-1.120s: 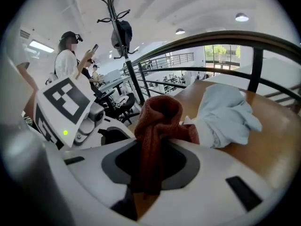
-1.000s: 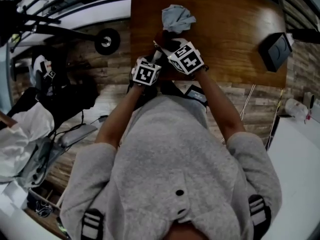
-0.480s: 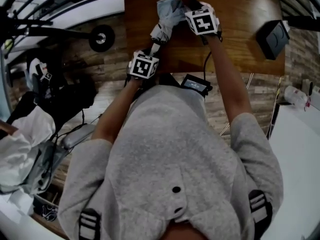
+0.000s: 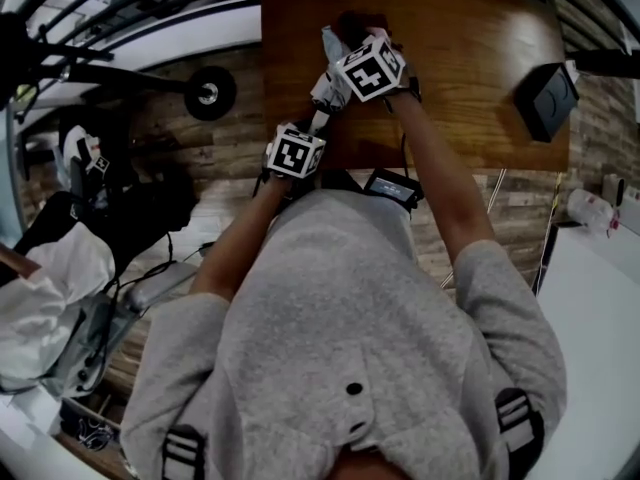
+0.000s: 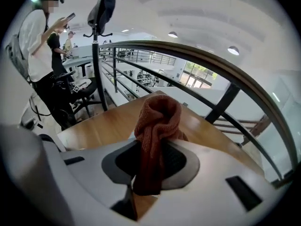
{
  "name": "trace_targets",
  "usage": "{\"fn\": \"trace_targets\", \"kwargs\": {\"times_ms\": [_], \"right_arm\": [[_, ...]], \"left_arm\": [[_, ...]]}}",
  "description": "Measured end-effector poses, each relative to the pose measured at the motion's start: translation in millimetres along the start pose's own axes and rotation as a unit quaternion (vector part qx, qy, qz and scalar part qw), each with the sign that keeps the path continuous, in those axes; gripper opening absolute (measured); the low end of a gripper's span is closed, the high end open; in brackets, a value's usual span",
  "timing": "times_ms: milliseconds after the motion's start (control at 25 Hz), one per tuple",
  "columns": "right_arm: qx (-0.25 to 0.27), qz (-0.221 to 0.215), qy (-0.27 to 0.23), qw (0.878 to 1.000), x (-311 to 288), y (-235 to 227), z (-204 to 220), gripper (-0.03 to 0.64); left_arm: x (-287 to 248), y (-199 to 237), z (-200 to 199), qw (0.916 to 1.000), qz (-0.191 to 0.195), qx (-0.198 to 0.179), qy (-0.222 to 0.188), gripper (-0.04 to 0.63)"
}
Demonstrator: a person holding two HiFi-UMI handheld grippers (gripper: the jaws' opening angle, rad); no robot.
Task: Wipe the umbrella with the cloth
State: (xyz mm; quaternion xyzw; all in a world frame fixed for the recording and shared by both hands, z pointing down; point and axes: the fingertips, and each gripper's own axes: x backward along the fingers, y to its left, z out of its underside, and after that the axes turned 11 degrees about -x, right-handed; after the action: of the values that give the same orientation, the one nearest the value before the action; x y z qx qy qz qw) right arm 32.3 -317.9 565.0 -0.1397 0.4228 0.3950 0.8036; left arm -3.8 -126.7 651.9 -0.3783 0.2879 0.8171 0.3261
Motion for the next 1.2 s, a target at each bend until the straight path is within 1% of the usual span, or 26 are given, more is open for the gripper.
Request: {"fn": "trace_targets", "kwargs": {"times_ms": [40,80,120,160,200,240,280,320,360,400,480,520,560,640,720,800,880,960,1120,1200], "right_arm": [[0.010,-0.009,0.001,1.000,0,14,0,0.098],[0.018,-0.028,0.004,0.999,1,30,0,0.098],[0.021,-0.060,0.010,0.998,3,51,1,0.098],[0.020,-0.105,0.022,0.994,4,76,4,0.098],[0.018,-0.154,0.039,0.987,6,103,11,0.098],[0.022,-0.193,0.056,0.979,7,127,20,0.098],[0.031,-0.214,0.069,0.974,7,142,30,0.098],[0.040,-0.218,0.076,0.972,6,148,38,0.098],[0.040,-0.212,0.079,0.973,5,146,42,0.098],[0.029,-0.201,0.077,0.976,4,138,43,0.098],[-0.016,-0.179,0.058,0.982,6,115,36,0.098],[-0.038,-0.168,0.043,0.984,8,101,29,0.098],[-0.059,-0.155,0.028,0.986,11,86,23,0.100],[-0.097,-0.120,0.006,0.988,18,52,18,0.100],[-0.133,-0.083,-0.010,0.988,28,19,19,0.101],[-0.163,-0.051,-0.020,0.985,38,-5,24,0.101],[-0.181,-0.026,-0.024,0.983,47,-23,33,0.101],[-0.194,-0.001,-0.024,0.981,55,-39,44,0.101],[-0.218,0.062,-0.016,0.974,71,-70,70,0.101],[-0.227,0.062,-0.022,0.972,77,-73,74,0.100]], "left_arm": [[-1,1,1,1.0000,0.002,0.002,0.000,0.152],[-1,1,1,1.0000,0.005,0.003,0.001,0.152],[-1,1,1,0.9999,0.009,0.006,0.000,0.152],[-1,1,0,0.9999,0.012,0.007,0.000,0.152],[0,1,0,0.9999,0.013,0.007,-0.001,0.152],[0,1,0,0.9999,0.013,0.006,-0.001,0.152],[1,1,0,0.9999,0.013,0.005,-0.001,0.152],[0,2,1,0.9999,0.013,0.004,0.000,0.152],[-1,3,3,0.9999,0.014,0.002,0.004,0.152],[-2,3,5,0.9998,0.017,0.000,0.010,0.152],[0,2,4,0.9995,0.025,-0.007,0.020,0.152],[2,2,2,0.9993,0.024,-0.017,0.023,0.152],[4,5,1,0.9990,0.017,-0.033,0.026,0.152],[8,15,0,0.9961,-0.009,-0.082,0.032,0.152],[13,25,-2,0.9901,-0.028,-0.133,0.036,0.152],[16,32,-4,0.9839,-0.040,-0.169,0.041,0.152],[18,39,-5,0.9769,-0.055,-0.201,0.045,0.152],[19,42,-6,0.9676,-0.076,-0.236,0.047,0.152],[19,44,-6,0.9424,-0.123,-0.306,0.056,0.152],[19,45,-6,0.9279,-0.145,-0.338,0.060,0.152]]}}
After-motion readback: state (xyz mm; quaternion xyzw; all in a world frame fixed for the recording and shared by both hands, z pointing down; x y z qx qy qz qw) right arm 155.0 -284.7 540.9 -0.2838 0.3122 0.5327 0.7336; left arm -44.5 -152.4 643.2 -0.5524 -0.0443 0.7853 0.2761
